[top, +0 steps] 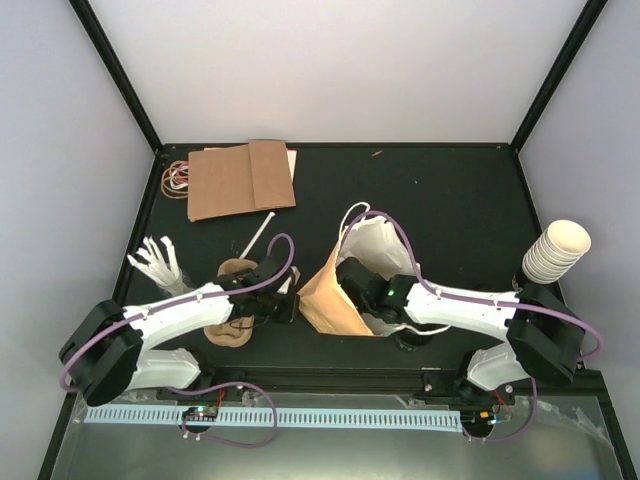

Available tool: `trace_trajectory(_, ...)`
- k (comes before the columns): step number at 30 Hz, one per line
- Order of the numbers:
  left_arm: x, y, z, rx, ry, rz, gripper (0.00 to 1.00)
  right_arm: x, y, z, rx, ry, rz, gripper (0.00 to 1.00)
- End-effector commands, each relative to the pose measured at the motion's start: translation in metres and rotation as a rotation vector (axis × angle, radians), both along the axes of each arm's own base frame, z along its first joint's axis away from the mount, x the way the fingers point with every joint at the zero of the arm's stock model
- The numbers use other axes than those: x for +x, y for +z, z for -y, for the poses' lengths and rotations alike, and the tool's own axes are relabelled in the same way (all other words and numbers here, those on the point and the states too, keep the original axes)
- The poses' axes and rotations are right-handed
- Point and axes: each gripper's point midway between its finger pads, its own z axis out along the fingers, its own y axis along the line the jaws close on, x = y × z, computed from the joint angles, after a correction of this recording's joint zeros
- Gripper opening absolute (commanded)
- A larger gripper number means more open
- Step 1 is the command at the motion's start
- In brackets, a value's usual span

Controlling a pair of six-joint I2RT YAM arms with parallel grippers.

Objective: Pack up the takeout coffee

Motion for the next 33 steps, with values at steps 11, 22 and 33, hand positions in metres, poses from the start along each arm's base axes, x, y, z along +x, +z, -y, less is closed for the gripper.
trace_trajectory(11, 0.034, 0.027, 0.013, -0.040, -0.022, 0.155, 0.01, -0.016, -0.026, -0.011, -0.062, 0.065, -0.111, 0.24)
trace_trajectory(22, 0.029, 0.046, 0.011, -0.079, -0.033, 0.189, 0.02, -0.012, -0.039, -0.013, -0.143, 0.058, -0.165, 0.24)
trace_trajectory(33, 0.017, 0.126, -0.007, -0.144, -0.026, 0.317, 0.01, -0.010, -0.029, -0.016, -0.187, 0.060, -0.226, 0.24)
